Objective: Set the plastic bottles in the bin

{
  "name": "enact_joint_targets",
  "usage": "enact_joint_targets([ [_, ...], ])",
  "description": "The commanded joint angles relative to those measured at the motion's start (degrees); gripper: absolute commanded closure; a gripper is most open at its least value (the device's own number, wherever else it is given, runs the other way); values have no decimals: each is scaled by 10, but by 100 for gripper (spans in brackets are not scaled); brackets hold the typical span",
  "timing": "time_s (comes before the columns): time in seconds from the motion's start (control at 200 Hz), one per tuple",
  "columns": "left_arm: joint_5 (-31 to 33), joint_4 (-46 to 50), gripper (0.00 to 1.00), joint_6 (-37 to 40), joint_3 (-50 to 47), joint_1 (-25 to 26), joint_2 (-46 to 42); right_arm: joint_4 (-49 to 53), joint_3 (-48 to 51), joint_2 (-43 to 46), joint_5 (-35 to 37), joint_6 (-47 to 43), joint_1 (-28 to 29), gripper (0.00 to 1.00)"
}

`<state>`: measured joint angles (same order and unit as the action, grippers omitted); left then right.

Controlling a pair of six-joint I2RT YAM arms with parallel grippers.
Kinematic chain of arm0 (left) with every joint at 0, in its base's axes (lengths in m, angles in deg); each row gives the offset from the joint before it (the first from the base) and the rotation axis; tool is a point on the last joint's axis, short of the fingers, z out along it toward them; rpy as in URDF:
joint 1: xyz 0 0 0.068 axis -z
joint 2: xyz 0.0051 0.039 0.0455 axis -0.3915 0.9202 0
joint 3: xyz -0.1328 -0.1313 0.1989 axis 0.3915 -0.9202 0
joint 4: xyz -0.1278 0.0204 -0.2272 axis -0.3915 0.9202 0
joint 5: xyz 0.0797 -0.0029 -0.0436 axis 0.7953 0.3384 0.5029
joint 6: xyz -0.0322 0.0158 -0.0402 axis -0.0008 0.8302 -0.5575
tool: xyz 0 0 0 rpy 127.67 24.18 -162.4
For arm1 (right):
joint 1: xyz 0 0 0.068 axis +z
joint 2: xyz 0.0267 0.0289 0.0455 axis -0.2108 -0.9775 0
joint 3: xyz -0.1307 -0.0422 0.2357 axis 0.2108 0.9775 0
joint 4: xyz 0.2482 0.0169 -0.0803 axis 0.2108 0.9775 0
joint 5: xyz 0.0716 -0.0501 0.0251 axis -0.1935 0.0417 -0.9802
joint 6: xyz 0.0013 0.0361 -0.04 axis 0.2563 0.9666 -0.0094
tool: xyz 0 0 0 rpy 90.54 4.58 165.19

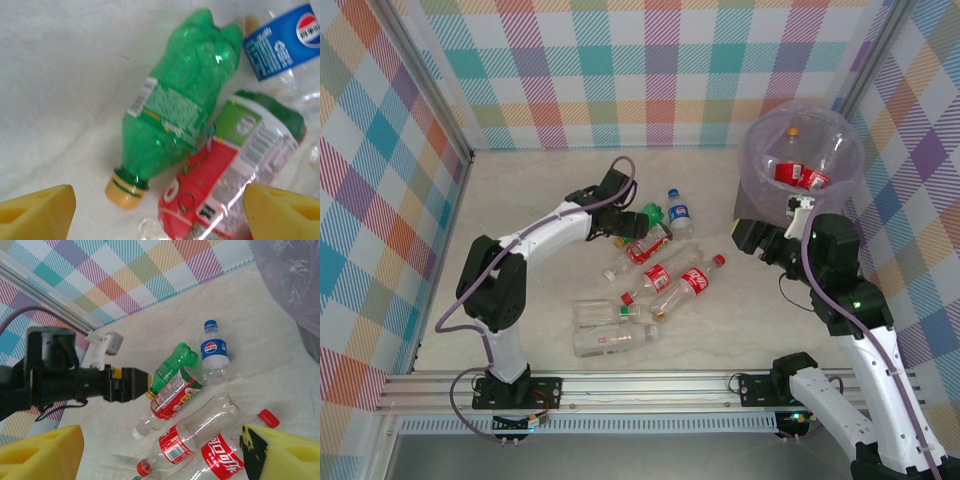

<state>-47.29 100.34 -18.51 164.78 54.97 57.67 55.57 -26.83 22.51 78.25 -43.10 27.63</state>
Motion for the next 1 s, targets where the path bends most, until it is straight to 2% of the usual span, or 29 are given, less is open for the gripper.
enact_joint_targets([
  [0.0,-27,-4,14,36,47,-12,43,2,4,19,1,7,3,19],
  [0.19,-37,-1,13,61,94,-12,101,12,3,24,-9,8,3,18],
  [0.375,-29,16,17,56,117,-16,138,24,-4,19,-16,7,3,18],
  [0.51,-32,18,20,39,110,-15,154,37,-3,16,13,1,3,17],
  [0.685,-25,7,28,30,92,-15,152,27,-4,6,-1,-3,3,17],
  [0.83,-14,2,39,26,75,-16,139,23,-2,-3,-12,-4,3,17],
  [0.995,-13,-6,45,27,65,-16,128,-12,14,-8,-34,15,3,17],
])
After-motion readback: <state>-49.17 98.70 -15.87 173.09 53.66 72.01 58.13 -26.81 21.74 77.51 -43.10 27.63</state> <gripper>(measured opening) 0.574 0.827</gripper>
